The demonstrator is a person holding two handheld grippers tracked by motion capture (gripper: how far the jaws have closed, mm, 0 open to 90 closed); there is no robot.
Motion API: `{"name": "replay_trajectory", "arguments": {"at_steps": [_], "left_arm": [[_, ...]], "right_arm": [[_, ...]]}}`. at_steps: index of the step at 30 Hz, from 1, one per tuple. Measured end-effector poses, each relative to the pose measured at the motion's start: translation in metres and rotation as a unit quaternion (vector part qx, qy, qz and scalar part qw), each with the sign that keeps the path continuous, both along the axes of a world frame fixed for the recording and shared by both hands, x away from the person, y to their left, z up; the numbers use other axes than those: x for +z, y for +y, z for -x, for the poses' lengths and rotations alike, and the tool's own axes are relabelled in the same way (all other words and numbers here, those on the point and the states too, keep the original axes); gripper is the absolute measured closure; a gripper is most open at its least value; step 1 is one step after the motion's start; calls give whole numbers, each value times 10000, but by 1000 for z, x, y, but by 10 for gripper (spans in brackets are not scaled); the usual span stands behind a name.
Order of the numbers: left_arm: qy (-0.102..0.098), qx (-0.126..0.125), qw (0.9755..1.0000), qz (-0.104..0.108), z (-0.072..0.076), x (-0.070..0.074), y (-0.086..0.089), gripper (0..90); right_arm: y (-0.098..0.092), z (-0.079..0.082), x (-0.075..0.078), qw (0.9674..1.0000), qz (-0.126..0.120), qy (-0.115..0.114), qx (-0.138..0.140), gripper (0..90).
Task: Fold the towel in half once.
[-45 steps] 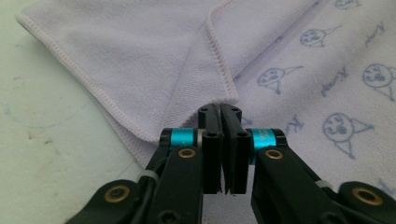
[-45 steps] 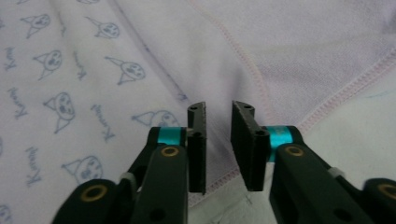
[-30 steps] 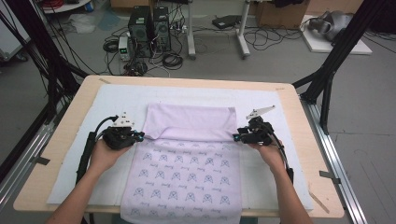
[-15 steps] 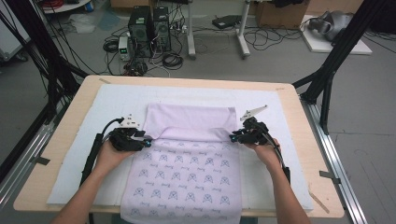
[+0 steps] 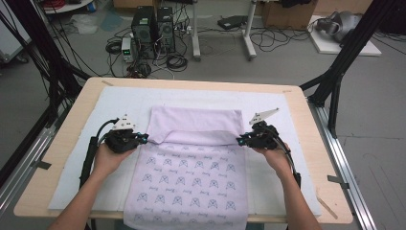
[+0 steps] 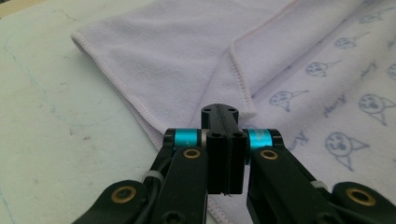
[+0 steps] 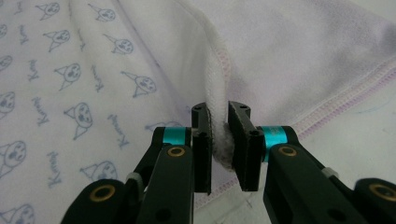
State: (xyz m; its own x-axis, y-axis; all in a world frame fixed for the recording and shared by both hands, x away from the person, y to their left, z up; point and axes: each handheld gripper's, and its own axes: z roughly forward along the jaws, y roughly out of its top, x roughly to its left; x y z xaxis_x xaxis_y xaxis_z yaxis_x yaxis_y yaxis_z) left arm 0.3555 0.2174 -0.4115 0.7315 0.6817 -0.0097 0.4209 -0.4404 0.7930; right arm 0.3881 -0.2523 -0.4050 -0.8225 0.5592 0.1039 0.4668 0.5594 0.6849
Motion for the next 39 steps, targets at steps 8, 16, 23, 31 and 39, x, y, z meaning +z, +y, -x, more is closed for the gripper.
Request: {"name": "replay_trajectory", "arguments": {"at_steps": [8, 16, 23, 31, 39], "left_arm": [[225, -56, 9993, -291, -6, -14, -19, 485], [234, -245, 9982, -487, -12, -18, -28, 747], [89, -174, 9992, -335, -7, -9, -18, 896], [-84, -89, 9999, -71, 0, 3, -6, 897], [160, -181, 9994, -244, -4, -9, -18, 516]], "right_arm": [[2, -3, -5, 9999, 110, 71, -52, 758], [5, -6, -8, 9998, 149, 92, -46, 743], [4, -2, -4, 9999, 91, 45, 12, 775], [0, 2, 1, 10000, 2, 5, 55, 791], [4, 2, -2, 9999, 45, 64, 115, 704]]}}
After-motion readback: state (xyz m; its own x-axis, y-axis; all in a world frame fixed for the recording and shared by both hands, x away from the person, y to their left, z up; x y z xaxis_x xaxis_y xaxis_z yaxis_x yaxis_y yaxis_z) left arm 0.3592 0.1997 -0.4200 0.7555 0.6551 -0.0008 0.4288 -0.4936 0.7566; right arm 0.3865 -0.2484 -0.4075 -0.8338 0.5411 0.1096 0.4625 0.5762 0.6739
